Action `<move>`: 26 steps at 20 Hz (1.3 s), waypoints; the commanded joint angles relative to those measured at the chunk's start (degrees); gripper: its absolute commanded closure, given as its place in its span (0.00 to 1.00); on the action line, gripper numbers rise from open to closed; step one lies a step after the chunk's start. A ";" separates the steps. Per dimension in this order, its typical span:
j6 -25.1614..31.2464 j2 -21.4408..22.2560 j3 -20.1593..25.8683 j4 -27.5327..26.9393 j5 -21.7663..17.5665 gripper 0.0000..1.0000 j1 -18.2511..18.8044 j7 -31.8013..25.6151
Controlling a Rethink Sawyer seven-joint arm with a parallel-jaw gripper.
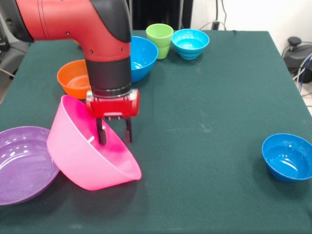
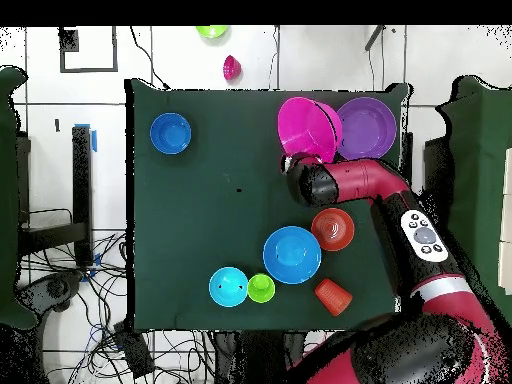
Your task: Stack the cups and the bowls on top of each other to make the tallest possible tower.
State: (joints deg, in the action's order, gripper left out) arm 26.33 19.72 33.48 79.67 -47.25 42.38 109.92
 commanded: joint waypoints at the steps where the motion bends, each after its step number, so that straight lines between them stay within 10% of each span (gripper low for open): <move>1: 11.64 4.34 -4.06 5.03 2.18 0.00 -2.38 -5.77; 19: 12.70 2.83 -2.77 4.19 2.06 0.00 -1.06 -8.65; 26: -4.99 -6.13 -4.34 -0.49 -9.14 0.00 -2.19 -6.33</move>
State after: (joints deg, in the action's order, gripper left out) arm 28.66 21.98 32.19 81.96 -47.95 42.18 109.92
